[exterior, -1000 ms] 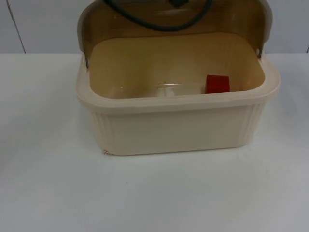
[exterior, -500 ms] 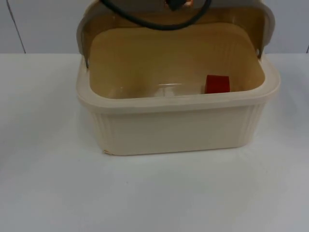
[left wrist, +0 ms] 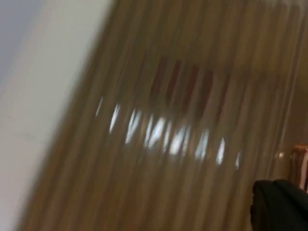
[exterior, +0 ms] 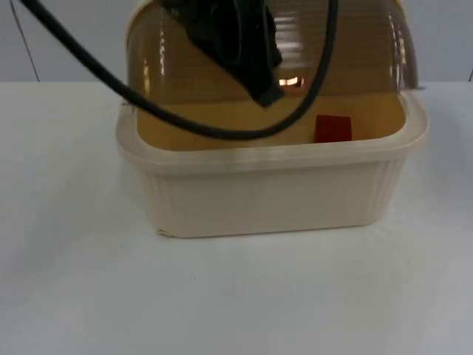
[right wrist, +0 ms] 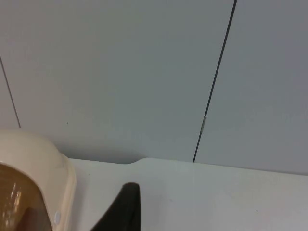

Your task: Open the box lid with the left hand, place the block into the box with the right hand, then close the box lid with the left hand.

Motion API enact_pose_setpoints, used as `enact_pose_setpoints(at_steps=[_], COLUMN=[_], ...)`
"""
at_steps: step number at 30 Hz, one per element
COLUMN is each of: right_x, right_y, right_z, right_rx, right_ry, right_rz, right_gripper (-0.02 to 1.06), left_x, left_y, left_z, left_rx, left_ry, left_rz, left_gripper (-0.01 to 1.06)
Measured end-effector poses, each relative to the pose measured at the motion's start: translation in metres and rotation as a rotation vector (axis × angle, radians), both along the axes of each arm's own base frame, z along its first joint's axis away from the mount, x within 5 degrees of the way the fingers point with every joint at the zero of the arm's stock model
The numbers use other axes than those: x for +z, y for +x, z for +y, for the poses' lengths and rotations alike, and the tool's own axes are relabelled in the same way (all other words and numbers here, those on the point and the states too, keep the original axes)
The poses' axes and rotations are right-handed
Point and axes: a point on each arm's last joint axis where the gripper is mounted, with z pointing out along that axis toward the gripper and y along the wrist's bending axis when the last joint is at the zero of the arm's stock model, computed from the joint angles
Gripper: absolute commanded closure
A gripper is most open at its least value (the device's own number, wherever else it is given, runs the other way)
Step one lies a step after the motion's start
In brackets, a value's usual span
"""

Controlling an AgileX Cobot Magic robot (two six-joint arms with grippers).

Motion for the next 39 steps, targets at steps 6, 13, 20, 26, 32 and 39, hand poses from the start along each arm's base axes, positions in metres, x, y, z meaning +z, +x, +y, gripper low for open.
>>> enact_pose_setpoints(at_steps=[6,13,20,26,32,39], right_x=[0.000,0.000,-0.001,-0.001,-0.002,-0.002], right_y=[0.000,0.000,0.000,0.000,-0.001,-0.001], right_z=[0.000,0.000,0.000,0.000,0.000,0.000], right_rx=[-0.002,-0.003,-0.003,-0.003,-0.003,-0.003], right_ry=[0.008,0.012,0.012,0.012,0.012,0.012], right_rz=[-0.002,0.000,0.006,0.008,0.019,0.023], right_gripper=[0.00,0.00,0.00,0.00,0.00,0.00], left_x=[-0.025,-0.053,-0.055,-0.028,0.018,0.099], left_y=[-0.019,-0.039,-0.061,-0.075,-0.072,-0.072], left_z=[-0.004,-0.005,-0.013,-0.010,0.026,0.094], left_rx=[0.036,0.016,0.021,0.190,0.346,0.472], left_ry=[0.055,0.119,0.049,-0.162,-0.332,-0.609], left_rz=[0.017,-0.002,0.043,0.199,0.201,-0.105], left_gripper=[1.05,1.05,1.05,1.05,1.05,1.05])
